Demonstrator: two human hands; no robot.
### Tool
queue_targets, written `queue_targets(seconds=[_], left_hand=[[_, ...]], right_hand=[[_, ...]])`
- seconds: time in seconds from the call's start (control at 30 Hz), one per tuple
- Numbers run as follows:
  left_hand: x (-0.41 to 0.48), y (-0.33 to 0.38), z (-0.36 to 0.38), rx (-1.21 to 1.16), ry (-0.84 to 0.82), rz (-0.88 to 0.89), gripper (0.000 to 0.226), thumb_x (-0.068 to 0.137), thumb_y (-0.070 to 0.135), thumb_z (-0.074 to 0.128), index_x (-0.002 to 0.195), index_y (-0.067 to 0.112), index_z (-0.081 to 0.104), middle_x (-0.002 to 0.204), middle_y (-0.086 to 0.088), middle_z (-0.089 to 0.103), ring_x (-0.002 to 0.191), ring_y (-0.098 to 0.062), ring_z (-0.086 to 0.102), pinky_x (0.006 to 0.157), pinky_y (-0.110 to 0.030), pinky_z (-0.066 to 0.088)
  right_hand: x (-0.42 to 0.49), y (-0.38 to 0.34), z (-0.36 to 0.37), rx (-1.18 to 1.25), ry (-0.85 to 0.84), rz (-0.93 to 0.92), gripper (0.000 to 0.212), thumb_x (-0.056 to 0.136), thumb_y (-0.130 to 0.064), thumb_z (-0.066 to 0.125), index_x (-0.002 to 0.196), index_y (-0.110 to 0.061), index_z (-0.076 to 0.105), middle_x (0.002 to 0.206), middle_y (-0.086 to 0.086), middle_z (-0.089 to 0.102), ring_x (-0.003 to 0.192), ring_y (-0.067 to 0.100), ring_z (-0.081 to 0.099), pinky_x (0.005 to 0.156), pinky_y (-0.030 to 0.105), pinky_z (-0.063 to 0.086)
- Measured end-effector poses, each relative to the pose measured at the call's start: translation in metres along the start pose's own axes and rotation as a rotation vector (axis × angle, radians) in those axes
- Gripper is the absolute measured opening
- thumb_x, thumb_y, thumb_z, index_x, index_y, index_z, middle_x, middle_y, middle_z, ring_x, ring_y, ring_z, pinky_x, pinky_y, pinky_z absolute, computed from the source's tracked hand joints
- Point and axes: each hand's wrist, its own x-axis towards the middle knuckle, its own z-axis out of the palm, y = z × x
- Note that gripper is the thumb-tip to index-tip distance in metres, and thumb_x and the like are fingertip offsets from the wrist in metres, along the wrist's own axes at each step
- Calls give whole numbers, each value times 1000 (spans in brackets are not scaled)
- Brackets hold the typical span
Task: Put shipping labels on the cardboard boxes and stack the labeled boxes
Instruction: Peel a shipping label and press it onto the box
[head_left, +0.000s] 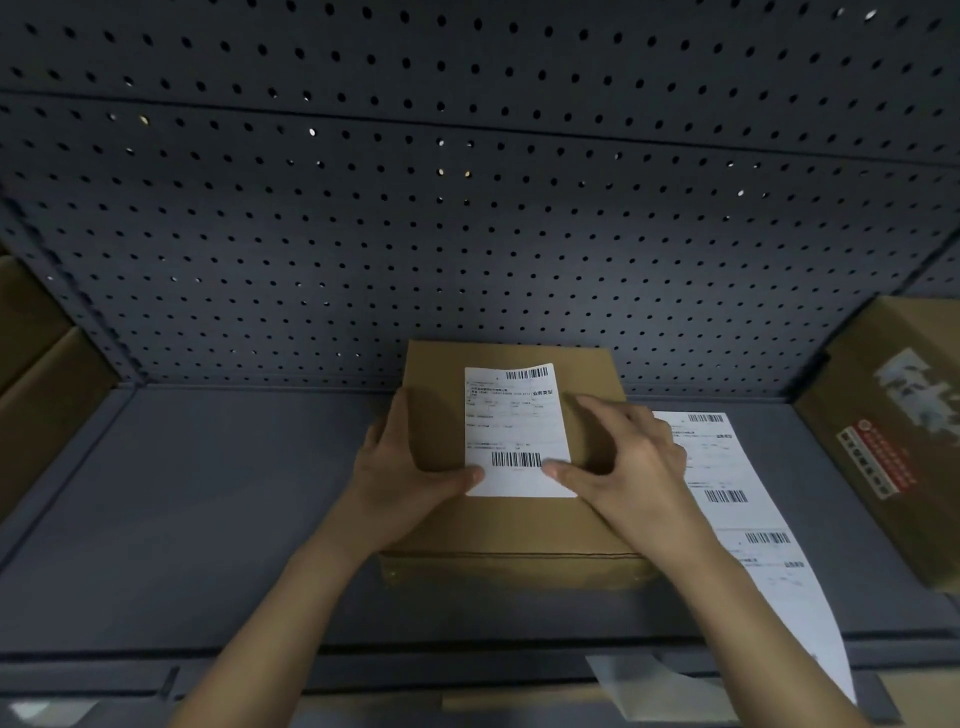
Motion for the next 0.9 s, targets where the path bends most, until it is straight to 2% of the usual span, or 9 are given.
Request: queue_targets(seconds=[0.13, 0.23, 0.43, 0.63, 0.7, 0.77, 0.83, 0.9], left_hand=[[5, 1, 3, -50, 22, 13, 117, 66, 49, 83, 154, 37, 7, 153, 4, 26, 139, -17, 30, 104, -30, 30], [6, 1, 3, -37, 12, -7, 119, 66, 51, 83, 153, 39, 3, 153, 3, 22, 140, -22, 29, 107, -35, 31], [8, -2, 2, -56, -2, -10, 122, 65, 51, 83, 154, 39, 1, 153, 6, 19, 141, -18, 27, 109, -33, 30], [7, -6, 3, -143, 4, -15, 118, 67, 48, 84, 153, 43, 2, 151, 12, 20, 138, -13, 28, 109, -34, 31], [3, -6, 2, -192, -1, -10, 107, 76, 44, 79, 153, 45, 4, 147, 15, 21, 133, -7, 29, 107, -29, 31], [-1, -7, 0, -297, -6, -9, 85, 88, 35, 68, 150, 47, 11, 141, 20, 27, 127, 0, 31, 100, -20, 29], [-4, -11, 0, -446, -5, -35, 62, 95, 27, 59, 142, 51, 26, 137, 24, 42, 122, 2, 44, 90, -12, 37], [-4, -15, 0, -552, -15, -72, 53, 97, 28, 56, 141, 48, 36, 130, 22, 56, 113, 2, 56, 84, -13, 44]], right_hand=[[26, -5, 4, -47, -33, 22, 87, 73, -66, 73, 148, -38, 40, 141, -2, 45, 134, 24, 32, 113, 47, 22], [51, -6, 7, -73, -32, 49, 85, 75, -65, 72, 147, -33, 42, 145, 4, 44, 135, 28, 32, 109, 47, 24], [100, -3, 12, -75, 6, 119, 71, 77, -65, 71, 136, -28, 54, 138, 10, 46, 131, 33, 36, 108, 48, 27], [118, 2, 18, -68, 42, 118, 59, 80, -60, 71, 126, -25, 59, 130, 7, 52, 127, 31, 40, 103, 43, 26], [106, 2, 16, -33, 80, 36, 54, 83, -54, 71, 126, -23, 60, 123, 5, 56, 123, 27, 45, 99, 38, 27], [83, 0, 7, 36, 108, -133, 43, 91, -47, 66, 124, -19, 63, 122, 2, 59, 119, 22, 53, 102, 33, 37], [51, -5, -2, 48, 40, -399, 33, 100, -38, 58, 124, -17, 66, 127, -5, 61, 122, 12, 56, 105, 35, 45], [21, -7, -1, 12, -112, -638, 32, 103, -26, 51, 130, -14, 64, 139, -5, 57, 135, 12, 48, 110, 37, 42]])
